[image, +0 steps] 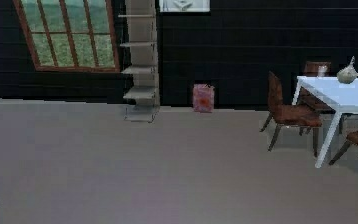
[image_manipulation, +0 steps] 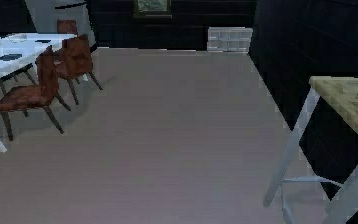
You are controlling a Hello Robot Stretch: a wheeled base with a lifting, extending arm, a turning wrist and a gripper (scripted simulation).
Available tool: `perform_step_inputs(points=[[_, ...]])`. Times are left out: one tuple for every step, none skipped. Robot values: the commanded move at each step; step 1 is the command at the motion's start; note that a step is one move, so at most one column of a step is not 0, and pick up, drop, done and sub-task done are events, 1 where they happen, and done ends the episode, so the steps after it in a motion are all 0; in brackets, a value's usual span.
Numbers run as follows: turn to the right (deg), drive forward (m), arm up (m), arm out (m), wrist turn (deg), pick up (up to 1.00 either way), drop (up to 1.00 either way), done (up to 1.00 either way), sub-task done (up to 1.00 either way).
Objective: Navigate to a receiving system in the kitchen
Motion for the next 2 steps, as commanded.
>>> perform_step_inputs(points=[[-18.0,0.00,0.00,0.00,0.0,0.00,0.00,0.00,0.00],[0.0,0.35,0.00,0.00,0.0,0.00,0.00,0.00,0.00]])
